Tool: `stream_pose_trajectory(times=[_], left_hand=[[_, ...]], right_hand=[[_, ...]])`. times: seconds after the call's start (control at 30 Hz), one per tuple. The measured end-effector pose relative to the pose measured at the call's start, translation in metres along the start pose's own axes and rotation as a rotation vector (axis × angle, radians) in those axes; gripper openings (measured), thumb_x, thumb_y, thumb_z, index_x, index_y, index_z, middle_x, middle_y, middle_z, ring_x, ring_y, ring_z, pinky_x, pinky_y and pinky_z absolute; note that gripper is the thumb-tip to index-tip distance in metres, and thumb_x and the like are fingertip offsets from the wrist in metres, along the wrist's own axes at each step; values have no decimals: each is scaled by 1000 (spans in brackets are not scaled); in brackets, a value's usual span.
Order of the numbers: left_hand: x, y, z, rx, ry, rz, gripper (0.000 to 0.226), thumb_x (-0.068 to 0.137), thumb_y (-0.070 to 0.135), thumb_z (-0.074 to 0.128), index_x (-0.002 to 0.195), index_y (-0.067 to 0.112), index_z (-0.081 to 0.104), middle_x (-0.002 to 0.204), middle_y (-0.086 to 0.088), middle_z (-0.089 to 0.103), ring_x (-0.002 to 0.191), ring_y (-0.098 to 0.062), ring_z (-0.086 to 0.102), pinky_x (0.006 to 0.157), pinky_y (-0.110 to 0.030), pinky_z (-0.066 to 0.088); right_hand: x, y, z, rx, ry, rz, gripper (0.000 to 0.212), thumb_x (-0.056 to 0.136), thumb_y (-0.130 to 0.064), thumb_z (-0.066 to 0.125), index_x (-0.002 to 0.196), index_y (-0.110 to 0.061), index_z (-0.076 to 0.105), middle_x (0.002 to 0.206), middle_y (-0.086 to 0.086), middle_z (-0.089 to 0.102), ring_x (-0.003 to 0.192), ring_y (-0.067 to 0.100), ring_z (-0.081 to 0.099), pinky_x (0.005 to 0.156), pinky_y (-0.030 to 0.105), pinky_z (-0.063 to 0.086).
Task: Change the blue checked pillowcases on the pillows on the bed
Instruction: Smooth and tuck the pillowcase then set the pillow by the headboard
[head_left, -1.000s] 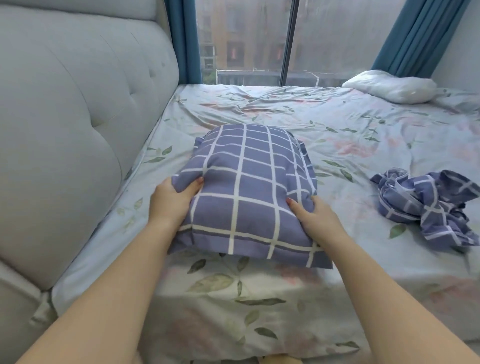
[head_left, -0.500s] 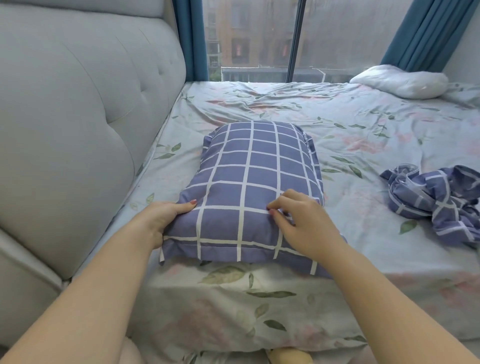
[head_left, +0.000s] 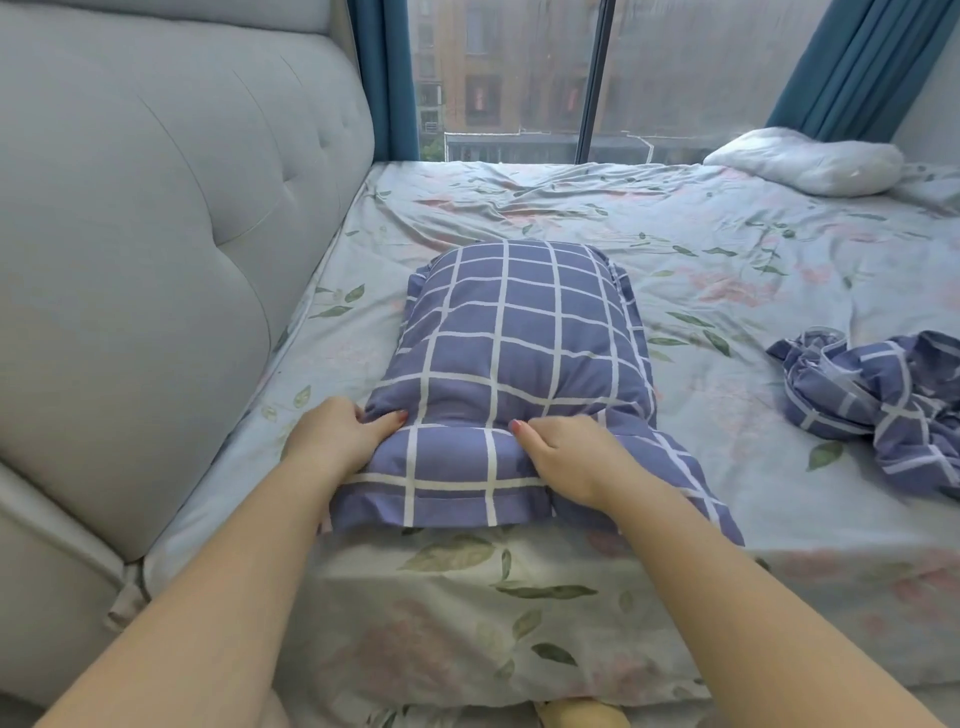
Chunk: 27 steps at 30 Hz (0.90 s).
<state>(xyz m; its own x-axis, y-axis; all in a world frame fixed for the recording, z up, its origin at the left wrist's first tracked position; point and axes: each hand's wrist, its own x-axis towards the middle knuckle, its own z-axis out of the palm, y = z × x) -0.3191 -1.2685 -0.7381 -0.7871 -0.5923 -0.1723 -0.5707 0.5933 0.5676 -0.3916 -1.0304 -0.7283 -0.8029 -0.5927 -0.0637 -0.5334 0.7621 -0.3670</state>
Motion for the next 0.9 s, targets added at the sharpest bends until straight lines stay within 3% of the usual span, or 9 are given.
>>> stream_pose_trajectory(times=[0.1, 0.2, 0.33, 0.4, 0.47, 0.6, 0.7, 0.8, 0.9], left_hand=[[-18, 13, -4, 86, 221, 338, 33, 86, 33, 71, 116, 23, 62, 114, -4, 56, 110, -29, 52, 90, -33, 41], [-37, 34, -4, -31, 85, 546, 18, 89, 22, 68, 107, 25, 70, 104, 5, 66, 95, -14, 60, 81, -19, 43], [-33, 35, 10, 171, -156, 470, 30, 101, 33, 46, 125, 31, 65, 131, 12, 63, 123, -14, 53, 102, -27, 38], [-26, 38, 16, 220, -224, 412, 34, 105, 36, 36, 125, 30, 63, 138, 6, 59, 128, -20, 48, 105, -32, 37], [-23, 46, 20, 266, -235, 383, 39, 106, 38, 27, 112, 23, 62, 138, -2, 58, 126, -27, 47, 103, -35, 36], [-23, 52, 26, 483, -241, 418, 52, 106, 39, 17, 123, 18, 61, 140, -8, 55, 126, -33, 47, 104, -38, 36], [-21, 46, 26, 570, -243, 419, 71, 90, 55, 12, 114, 20, 68, 128, -10, 63, 116, -33, 55, 101, -44, 42], [-24, 51, 38, 683, -304, 408, 56, 104, 41, 16, 124, 16, 62, 136, -12, 57, 122, -35, 51, 102, -40, 39], [-15, 60, 50, 633, -276, 375, 56, 105, 40, 13, 137, 19, 54, 143, -10, 52, 127, -35, 48, 103, -42, 35]], right_hand=[[-2, 1, -5, -25, 292, -4, 38, 102, -34, 38, 67, -22, 47, 72, 1, 57, 76, 26, 56, 73, 36, 44], [-3, 1, -4, -88, 426, -64, 28, 99, -32, 45, 81, -15, 58, 78, -1, 58, 77, 22, 55, 75, 37, 45], [10, 2, 4, -58, 107, -63, 31, 99, -30, 43, 102, -13, 68, 106, 6, 66, 99, 27, 57, 85, 35, 46], [19, 3, 10, -126, -21, -31, 35, 101, -27, 35, 107, -10, 65, 117, 12, 63, 106, 31, 55, 90, 37, 44], [27, 3, 10, -136, -84, 6, 36, 102, -24, 31, 108, -8, 63, 121, 14, 62, 108, 33, 53, 91, 37, 42], [16, -1, -1, -136, -212, 13, 36, 103, -22, 30, 122, -8, 58, 130, 14, 57, 115, 33, 51, 93, 36, 39], [-3, 1, -6, -140, -274, 19, 27, 98, -20, 37, 111, -9, 57, 120, 16, 59, 106, 33, 52, 86, 37, 43], [-3, 3, 5, -184, -334, 48, 29, 102, -29, 32, 111, -10, 51, 123, 18, 58, 107, 34, 52, 81, 37, 38], [22, 6, 17, -223, -306, 45, 40, 105, -36, 24, 123, -12, 51, 135, 18, 54, 119, 37, 51, 94, 40, 38]])
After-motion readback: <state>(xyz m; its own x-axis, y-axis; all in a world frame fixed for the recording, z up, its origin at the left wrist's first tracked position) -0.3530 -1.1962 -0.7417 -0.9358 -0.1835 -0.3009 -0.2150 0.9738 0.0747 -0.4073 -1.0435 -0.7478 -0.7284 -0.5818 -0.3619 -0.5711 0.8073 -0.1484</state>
